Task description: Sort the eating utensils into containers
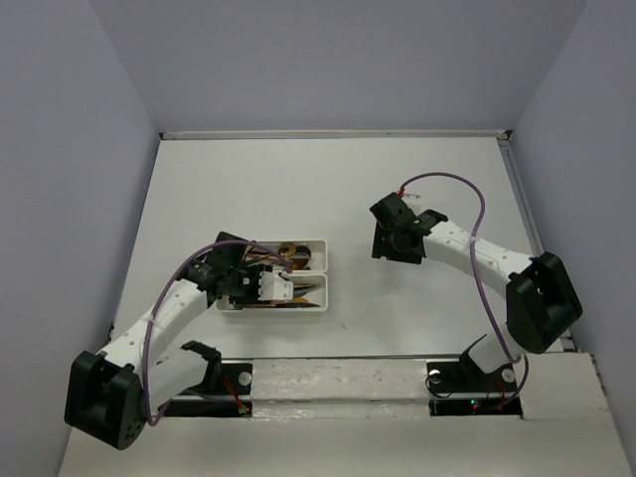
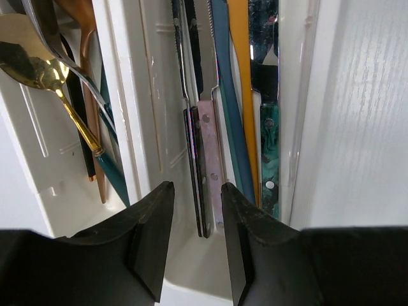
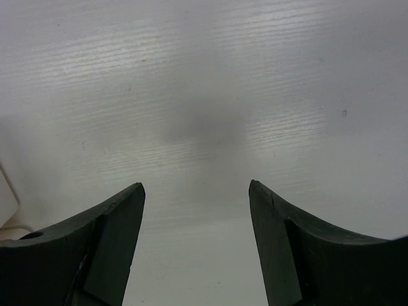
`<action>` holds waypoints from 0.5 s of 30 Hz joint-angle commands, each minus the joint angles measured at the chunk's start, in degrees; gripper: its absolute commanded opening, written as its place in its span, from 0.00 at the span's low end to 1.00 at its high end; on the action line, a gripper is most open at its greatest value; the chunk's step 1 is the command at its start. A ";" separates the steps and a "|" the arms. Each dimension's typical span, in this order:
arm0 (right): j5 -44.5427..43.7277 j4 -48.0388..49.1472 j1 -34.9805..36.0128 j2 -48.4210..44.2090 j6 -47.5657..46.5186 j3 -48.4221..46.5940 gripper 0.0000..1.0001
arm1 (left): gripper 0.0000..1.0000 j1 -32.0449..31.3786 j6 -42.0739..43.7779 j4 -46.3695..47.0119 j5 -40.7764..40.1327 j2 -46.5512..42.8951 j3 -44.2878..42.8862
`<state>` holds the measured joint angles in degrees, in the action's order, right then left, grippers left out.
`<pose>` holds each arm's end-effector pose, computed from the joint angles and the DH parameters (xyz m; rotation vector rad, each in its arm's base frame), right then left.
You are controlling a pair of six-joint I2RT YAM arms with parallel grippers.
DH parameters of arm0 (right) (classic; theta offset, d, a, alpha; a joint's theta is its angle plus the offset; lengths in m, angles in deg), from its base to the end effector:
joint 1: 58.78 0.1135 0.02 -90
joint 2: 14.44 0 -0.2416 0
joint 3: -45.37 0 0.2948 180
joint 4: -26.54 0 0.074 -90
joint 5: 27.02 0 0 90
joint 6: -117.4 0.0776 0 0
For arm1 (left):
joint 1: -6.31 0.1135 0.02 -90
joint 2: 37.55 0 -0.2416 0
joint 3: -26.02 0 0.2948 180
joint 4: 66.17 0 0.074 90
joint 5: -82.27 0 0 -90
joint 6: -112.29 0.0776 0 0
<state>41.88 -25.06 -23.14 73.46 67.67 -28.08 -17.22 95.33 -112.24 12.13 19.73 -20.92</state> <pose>0.3056 0.1848 0.1476 0.2069 2.5841 -0.0425 0.2285 -0.1283 0.1414 1.9301 1.5458 -0.0805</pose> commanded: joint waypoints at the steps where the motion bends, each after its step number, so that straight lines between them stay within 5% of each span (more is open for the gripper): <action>1: 0.01 1.18 -0.31 -0.54 -0.63 -0.16 0.72 | 0.48 -0.20 -1.93 0.92 -0.87 -1.90 -1.53; 8: -0.52 1.27 -0.31 -0.62 -0.72 -0.07 0.72 | 0.52 1.73 -20.98 15.83 -7.45 -5.33 -7.51; 15: -2.36 1.97 -4.07 -5.35 0.07 3.34 0.74 | 0.68 16.82 -41.29 27.03 -14.50 -1.48 -13.31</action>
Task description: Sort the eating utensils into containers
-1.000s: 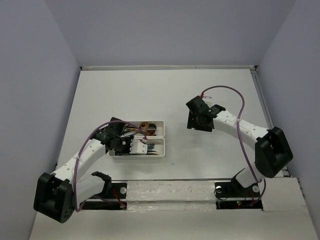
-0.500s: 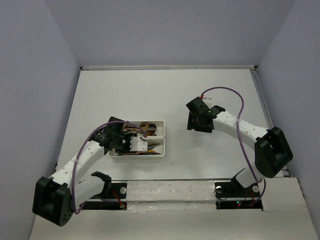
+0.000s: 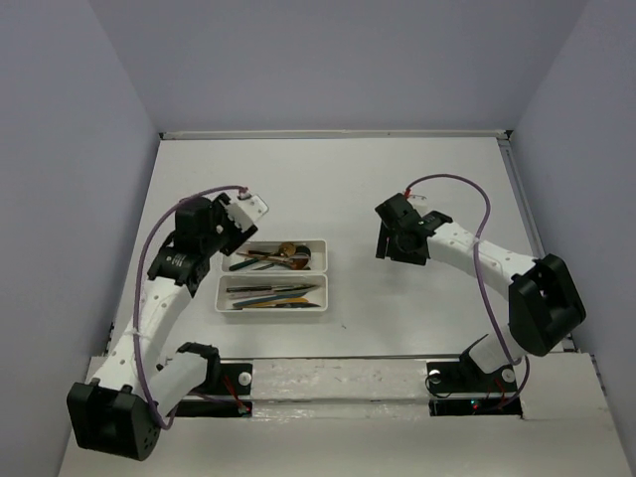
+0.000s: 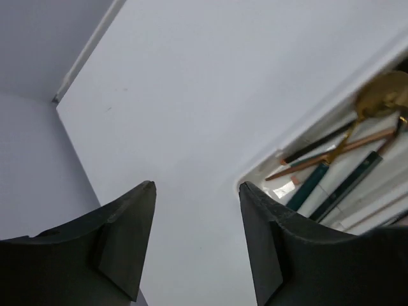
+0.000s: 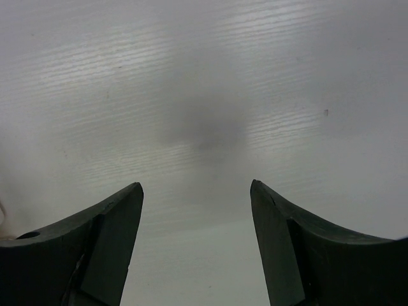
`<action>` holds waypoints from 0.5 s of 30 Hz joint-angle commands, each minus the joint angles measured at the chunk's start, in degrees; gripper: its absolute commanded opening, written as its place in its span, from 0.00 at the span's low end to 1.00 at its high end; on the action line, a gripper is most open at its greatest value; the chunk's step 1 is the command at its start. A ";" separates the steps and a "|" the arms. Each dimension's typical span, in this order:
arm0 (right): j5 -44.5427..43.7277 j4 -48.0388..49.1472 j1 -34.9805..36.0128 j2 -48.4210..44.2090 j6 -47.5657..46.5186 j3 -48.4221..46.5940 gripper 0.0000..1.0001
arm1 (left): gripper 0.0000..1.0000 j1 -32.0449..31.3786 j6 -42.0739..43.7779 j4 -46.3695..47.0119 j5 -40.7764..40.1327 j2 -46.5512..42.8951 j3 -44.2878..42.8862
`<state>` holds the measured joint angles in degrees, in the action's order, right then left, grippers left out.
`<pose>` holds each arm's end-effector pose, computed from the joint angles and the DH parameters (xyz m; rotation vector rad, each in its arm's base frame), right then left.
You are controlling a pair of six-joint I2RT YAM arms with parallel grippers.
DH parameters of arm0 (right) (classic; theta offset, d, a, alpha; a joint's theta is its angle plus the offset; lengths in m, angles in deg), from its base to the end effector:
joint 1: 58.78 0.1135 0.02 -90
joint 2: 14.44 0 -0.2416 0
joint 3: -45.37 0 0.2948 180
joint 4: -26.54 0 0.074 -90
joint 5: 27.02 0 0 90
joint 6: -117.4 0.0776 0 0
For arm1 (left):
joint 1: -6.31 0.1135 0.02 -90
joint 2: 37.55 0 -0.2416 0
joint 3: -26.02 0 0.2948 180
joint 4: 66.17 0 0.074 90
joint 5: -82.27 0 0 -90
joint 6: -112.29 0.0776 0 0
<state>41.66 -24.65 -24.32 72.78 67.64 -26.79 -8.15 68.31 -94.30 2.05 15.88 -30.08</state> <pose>0.3061 0.1758 0.1443 0.2331 2.5825 -0.0572 0.2934 -0.0893 0.2566 1.1060 1.6817 0.1797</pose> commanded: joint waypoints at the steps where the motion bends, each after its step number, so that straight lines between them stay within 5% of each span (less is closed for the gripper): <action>1: -2.23 2.26 -3.60 -5.39 0.01 2.67 0.74 | 0.68 13.35 -14.99 9.52 -2.42 3.51 -4.85; 5: -2.15 4.80 -8.59 -9.33 -1.14 6.63 0.76 | 0.68 24.97 -17.98 12.60 0.06 9.57 -4.69; 15: -3.20 13.85 -23.90 -21.80 -2.10 17.61 0.82 | 0.69 34.05 -20.27 25.50 -1.08 16.89 2.34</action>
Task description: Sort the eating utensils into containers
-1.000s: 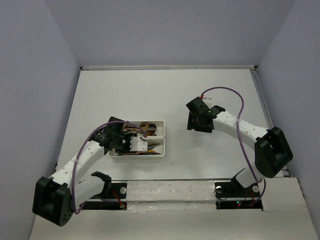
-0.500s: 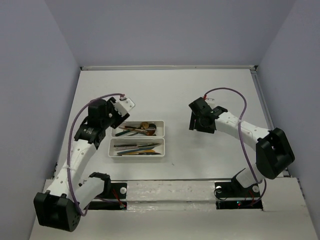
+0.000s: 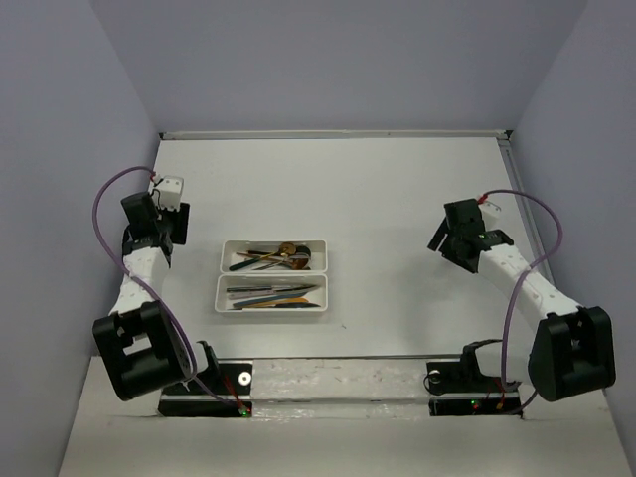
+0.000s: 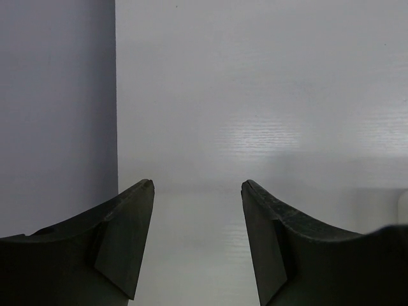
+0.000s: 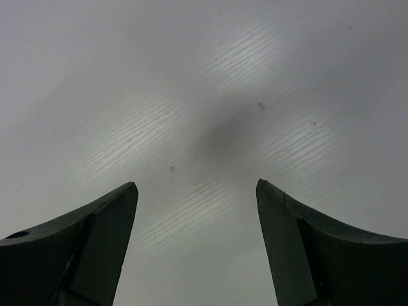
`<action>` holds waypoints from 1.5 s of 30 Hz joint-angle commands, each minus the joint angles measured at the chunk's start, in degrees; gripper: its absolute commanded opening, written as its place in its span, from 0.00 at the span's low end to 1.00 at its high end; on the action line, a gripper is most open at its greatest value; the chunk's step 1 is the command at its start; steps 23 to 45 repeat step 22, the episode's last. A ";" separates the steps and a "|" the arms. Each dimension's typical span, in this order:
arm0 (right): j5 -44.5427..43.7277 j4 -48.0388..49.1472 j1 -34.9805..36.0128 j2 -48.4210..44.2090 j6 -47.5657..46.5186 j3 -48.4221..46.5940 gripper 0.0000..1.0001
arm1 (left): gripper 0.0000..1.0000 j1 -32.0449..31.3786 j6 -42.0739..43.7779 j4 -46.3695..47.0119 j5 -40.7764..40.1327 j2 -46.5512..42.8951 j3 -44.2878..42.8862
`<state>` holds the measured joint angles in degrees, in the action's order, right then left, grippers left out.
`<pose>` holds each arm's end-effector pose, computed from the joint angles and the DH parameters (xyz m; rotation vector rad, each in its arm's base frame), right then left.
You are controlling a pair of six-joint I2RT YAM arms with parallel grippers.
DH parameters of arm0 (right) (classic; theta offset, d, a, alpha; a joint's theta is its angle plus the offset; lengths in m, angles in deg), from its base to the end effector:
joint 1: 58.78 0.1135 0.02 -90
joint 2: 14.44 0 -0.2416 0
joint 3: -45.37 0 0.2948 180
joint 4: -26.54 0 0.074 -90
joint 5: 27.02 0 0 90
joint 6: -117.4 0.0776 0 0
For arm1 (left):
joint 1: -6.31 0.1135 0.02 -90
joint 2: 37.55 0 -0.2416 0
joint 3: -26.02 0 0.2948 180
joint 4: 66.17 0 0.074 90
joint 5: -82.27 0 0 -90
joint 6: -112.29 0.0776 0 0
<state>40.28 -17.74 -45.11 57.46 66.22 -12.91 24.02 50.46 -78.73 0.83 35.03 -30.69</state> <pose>0.3071 0.0439 0.1504 0.6765 2.3781 -0.1304 0.3501 0.0997 0.1916 0.2815 2.0593 0.3390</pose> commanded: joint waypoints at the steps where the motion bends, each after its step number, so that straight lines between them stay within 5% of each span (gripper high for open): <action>1: -2.26 8.61 -3.12 -7.99 -2.16 4.87 0.83 | 0.69 1.97 -2.67 11.18 -0.03 -2.61 4.79; 9: -2.00 16.19 -3.65 -15.47 -5.08 10.60 0.92 | 0.70 2.15 -8.03 24.10 3.31 -4.29 13.50; 45: 0.91 21.19 -3.65 -18.10 -8.68 13.40 0.88 | 0.72 2.15 -10.23 25.96 0.85 -6.48 15.00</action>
